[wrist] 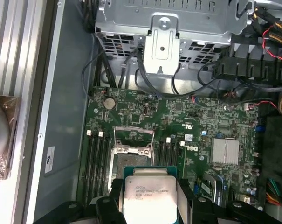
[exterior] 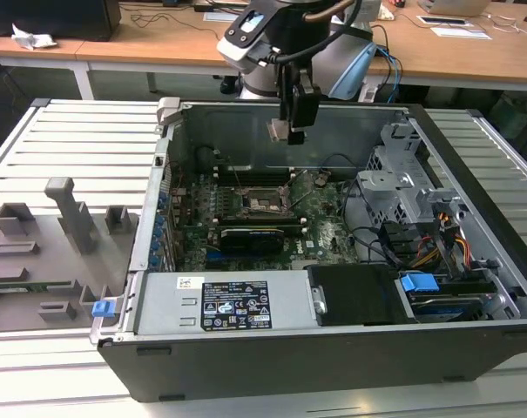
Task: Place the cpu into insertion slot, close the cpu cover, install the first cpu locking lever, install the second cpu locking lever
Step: 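Place the cpu into insertion slot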
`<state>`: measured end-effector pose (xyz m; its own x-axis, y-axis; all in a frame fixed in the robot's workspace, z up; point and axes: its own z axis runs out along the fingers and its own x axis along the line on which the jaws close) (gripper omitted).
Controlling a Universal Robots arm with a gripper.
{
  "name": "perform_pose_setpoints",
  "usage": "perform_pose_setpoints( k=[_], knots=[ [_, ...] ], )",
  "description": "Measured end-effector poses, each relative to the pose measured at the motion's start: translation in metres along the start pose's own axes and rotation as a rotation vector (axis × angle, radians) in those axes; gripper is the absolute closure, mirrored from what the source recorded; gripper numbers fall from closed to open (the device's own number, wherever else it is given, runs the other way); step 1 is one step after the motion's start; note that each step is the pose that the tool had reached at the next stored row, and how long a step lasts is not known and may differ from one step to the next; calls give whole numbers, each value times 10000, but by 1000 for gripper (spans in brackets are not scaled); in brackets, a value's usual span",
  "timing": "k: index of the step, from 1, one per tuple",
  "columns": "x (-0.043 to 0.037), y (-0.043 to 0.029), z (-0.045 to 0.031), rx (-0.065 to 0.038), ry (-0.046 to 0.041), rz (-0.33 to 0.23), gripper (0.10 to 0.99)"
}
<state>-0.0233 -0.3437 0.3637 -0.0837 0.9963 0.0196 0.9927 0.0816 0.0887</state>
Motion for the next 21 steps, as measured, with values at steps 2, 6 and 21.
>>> perform_pose_setpoints(
  k=[2,6,21],
  knots=[
    [0,0,2,-4,-22,239,545],
    [0,-1,7,-9,-46,518,545],
    [0,-2,23,-32,-144,1628,545]
  ],
)
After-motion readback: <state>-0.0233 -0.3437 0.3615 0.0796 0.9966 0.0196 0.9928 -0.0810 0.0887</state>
